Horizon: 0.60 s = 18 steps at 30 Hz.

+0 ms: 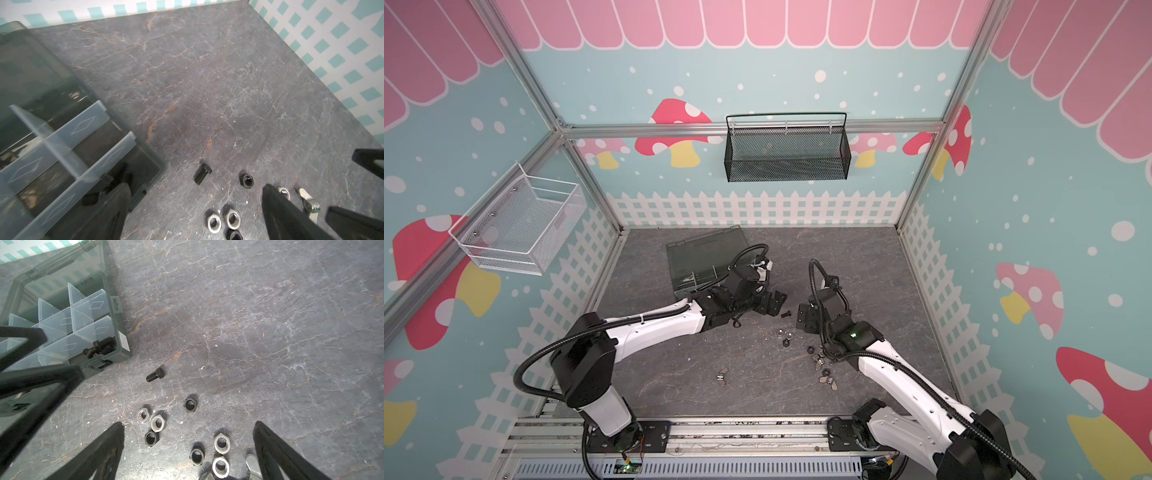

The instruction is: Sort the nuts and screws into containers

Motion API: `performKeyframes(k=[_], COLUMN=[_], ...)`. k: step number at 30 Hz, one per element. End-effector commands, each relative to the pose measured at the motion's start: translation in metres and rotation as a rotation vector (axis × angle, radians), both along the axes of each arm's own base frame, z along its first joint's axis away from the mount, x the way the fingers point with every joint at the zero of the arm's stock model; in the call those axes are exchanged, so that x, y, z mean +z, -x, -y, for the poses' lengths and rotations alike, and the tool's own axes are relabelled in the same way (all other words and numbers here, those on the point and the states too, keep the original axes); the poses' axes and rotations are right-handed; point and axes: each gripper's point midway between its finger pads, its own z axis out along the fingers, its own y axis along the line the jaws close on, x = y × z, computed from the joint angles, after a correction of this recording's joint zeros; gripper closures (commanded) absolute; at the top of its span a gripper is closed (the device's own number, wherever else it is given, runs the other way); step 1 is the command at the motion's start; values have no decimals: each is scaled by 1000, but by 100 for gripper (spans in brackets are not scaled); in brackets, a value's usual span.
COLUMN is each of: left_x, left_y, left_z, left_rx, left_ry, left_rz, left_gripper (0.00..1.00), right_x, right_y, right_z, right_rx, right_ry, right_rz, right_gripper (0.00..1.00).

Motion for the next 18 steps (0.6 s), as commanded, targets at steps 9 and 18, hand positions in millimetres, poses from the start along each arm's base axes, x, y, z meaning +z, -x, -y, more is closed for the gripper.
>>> performKeyframes(k=[9,18], left_x=[-58,-106], left_y=[-8,8], left_z=[43,31], left_rx=[-212,-315], left_ry=[-211,-404], left_rz=[-61,-105], left_gripper=[22,32], right_x=[6,2], right_y=[7,7], right_z=[23,21], right_rx=[-94,-103], right_ry=[9,-7], right_rz=[21,8], right_gripper=[2,2])
